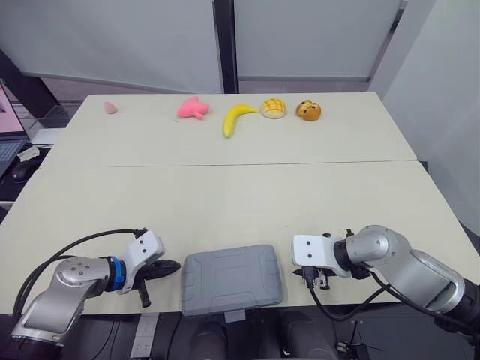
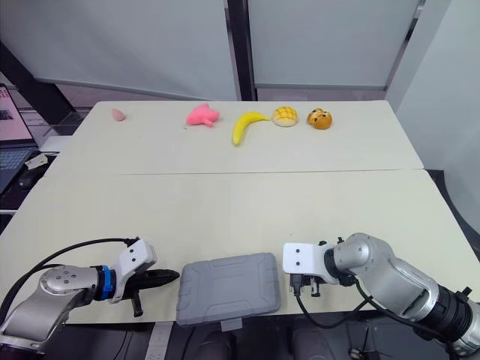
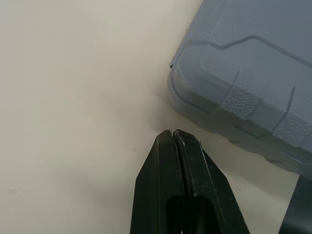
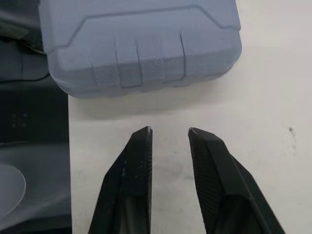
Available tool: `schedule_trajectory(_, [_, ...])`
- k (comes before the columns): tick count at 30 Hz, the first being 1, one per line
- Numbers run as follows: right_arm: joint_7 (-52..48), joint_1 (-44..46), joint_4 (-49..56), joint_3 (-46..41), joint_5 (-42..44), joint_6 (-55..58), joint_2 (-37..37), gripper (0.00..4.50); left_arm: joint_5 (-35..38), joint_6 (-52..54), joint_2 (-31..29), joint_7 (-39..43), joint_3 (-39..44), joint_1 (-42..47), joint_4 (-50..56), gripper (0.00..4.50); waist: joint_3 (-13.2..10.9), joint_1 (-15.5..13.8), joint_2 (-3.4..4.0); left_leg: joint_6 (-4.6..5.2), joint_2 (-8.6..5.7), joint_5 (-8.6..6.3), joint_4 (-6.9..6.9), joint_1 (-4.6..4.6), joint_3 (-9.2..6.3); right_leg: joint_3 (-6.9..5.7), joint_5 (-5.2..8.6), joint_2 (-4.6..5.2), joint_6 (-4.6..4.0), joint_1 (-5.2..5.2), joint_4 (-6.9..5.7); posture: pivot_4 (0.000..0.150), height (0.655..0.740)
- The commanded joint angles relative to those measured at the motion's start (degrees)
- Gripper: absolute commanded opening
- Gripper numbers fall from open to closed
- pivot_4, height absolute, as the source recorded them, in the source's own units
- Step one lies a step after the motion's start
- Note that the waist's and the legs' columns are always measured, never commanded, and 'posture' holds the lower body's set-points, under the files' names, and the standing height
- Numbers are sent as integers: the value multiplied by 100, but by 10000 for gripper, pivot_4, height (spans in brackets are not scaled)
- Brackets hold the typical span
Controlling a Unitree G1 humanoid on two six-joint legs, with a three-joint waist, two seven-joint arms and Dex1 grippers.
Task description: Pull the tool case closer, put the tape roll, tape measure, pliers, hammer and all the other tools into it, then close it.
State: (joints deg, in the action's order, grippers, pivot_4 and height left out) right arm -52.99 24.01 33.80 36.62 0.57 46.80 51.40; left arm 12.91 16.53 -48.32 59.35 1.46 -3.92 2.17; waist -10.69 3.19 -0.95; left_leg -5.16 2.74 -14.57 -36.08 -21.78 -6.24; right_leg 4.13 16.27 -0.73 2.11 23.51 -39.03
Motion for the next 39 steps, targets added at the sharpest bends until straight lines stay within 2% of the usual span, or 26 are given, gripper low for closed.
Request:
schedule_trajectory(1, [69,-154,76,-283,-97,-72,86,5810,-11,-290,165,29,-53,97,-242,0,0,-4,0,0,0,0,0,0,0,0,0,0,0,0,0,1500,7400])
schedule_trajectory(9, [114,-520,197,-687,-53,-4,156,5810,-163,-551,514,-6,-337,341,-525,0,0,-10,-1,0,0,0,-2,0,-1,0,-2,0,0,-3,-2,1500,7400])
schedule_trajectory(16, [93,-698,233,-890,-74,-135,203,5810,-205,-741,606,-48,-239,442,-671,0,1,-38,-2,-1,-3,1,-8,1,-2,0,-4,2,5,-9,-2,1500,7400])
schedule_trajectory(23, [-144,-960,-48,-1645,130,-1469,444,5810,-81,-1349,-105,153,587,340,-1076,0,1,-25,-2,-1,-1,1,-7,4,-4,-2,-4,0,5,-9,-2,1500,7400])
schedule_trajectory(26, [-569,-1140,-292,-2213,442,-2255,733,5810,-51,-1467,-689,484,921,190,-1080,0,0,-19,-4,-1,-1,0,-6,2,0,0,-4,1,6,-9,0,1500,7400])
schedule_trajectory(30, [-1222,-1156,-540,-2869,1005,-2677,1033,5810,63,-1579,-1048,604,1407,130,-949,0,-2,-13,-2,0,-3,0,-6,4,7,2,-4,8,6,-11,3,1500,7400])
schedule_trajectory(39, [-1694,-996,-1225,-3293,1176,-3070,1157,5810,465,-967,-1012,577,1827,-24,-594,0,-2,-2,-3,0,-2,0,-6,5,8,2,-5,6,4,-11,1,1500,7400])
